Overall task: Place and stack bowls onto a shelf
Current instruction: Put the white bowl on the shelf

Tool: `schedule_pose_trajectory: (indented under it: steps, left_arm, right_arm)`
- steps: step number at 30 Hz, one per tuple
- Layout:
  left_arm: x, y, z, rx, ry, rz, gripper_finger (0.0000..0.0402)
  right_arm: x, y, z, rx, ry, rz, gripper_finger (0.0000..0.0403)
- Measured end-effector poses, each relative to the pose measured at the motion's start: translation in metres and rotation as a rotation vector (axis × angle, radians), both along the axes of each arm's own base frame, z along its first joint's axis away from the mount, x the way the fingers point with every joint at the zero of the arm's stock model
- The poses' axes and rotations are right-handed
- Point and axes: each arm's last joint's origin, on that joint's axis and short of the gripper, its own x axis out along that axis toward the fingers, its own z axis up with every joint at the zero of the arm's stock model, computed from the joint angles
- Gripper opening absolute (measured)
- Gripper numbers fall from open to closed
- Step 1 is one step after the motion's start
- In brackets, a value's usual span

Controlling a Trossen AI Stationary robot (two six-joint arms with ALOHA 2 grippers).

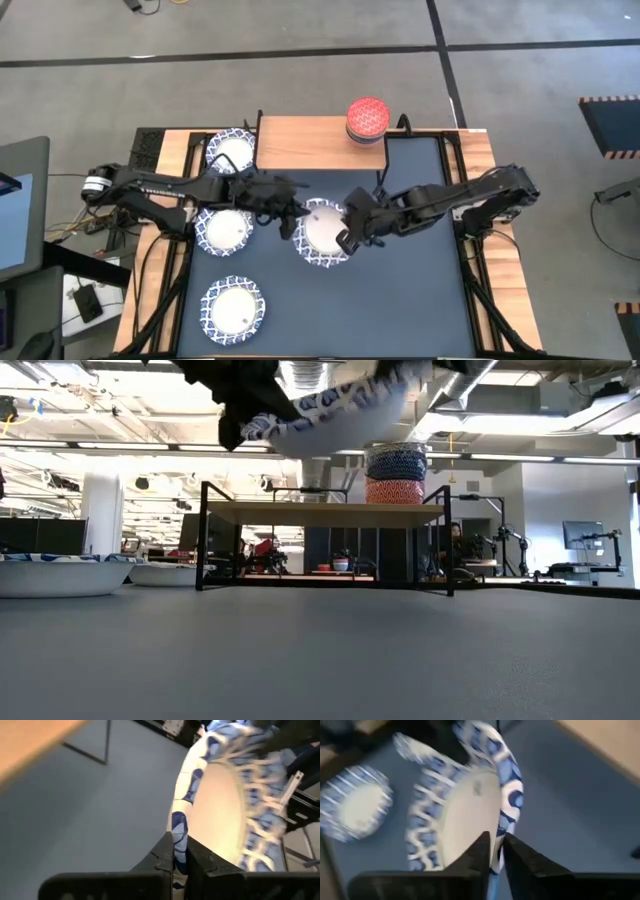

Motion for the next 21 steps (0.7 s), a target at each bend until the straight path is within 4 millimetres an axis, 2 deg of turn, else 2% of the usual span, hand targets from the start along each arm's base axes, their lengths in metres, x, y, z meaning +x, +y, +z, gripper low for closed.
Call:
schedule_pose_trajectory:
  steps: [6,9,13,18,21]
  left_arm:
    - [-0.006,0.04,0.037,0.11,0.077,0.078,0.0001]
    - [-0.016,0.071,0.057,0.173,0.107,0.162,0.0]
    - [-0.038,0.121,0.071,0.183,0.128,0.335,0.0]
    - [-0.07,0.177,0.068,0.096,0.132,0.576,0.0]
    - [-0.083,0.198,0.056,-0.021,0.142,0.662,0.0]
  right_arm:
    - [-0.018,-0.01,0.049,0.014,-0.162,-0.024,0.0163]
    - [-0.032,-0.016,0.068,0.03,-0.227,-0.034,0.0192]
    - [-0.044,-0.018,0.078,0.03,-0.267,-0.042,0.0208]
    - [-0.046,-0.013,0.079,0.033,-0.27,-0.025,0.0207]
    - [-0.046,-0.01,0.078,0.034,-0.268,-0.016,0.0204]
